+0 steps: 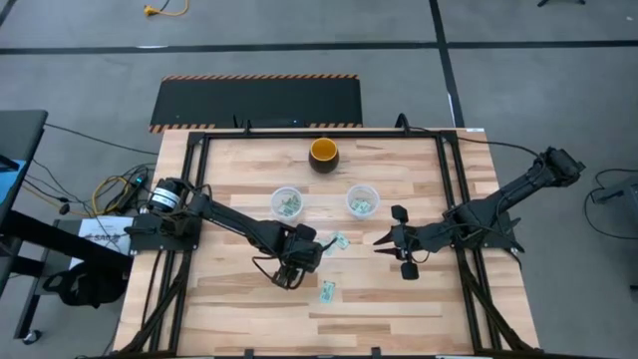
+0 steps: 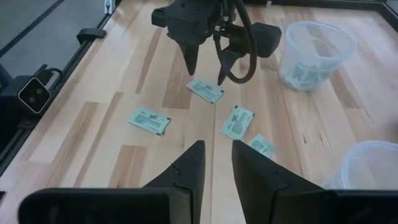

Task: Pick and place Stevia / Truvia into bins
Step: Put the stevia packet into the left transparent container

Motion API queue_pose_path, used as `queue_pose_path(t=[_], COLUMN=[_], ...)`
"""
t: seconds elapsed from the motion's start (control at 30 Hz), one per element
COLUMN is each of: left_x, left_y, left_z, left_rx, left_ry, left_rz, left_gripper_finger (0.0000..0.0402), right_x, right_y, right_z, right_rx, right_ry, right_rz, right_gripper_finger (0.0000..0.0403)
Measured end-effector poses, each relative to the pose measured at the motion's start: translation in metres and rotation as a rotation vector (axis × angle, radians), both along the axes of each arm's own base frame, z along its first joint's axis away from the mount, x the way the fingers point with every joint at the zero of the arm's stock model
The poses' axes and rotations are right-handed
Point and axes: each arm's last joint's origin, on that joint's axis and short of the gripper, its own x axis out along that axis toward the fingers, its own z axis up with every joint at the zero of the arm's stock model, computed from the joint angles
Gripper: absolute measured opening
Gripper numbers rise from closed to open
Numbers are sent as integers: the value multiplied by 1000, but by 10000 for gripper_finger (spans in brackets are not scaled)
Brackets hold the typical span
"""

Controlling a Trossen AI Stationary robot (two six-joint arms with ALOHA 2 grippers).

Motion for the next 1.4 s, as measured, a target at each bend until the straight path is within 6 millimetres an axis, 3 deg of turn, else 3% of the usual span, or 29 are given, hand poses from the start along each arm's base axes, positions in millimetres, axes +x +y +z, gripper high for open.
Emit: queue_pose_path(t=[0.7,1.17,1.4], left_x=[9,10,10], left_y=[-3,2,2], left_z=[-29,-31,-28], left_rx=[-33,-61,-61], left_ry=[56,57,71], left_rz=[-30,-58,-58], left_gripper_finger=[245,244,203], right_x=[0,0,0], right_y=[0,0,0], right_z=[-1,-1,-1], right_rx=[-2,0,1], right_ry=[7,5,6], right_rz=[-1,-1,1], right_gripper_finger=[75,75,75])
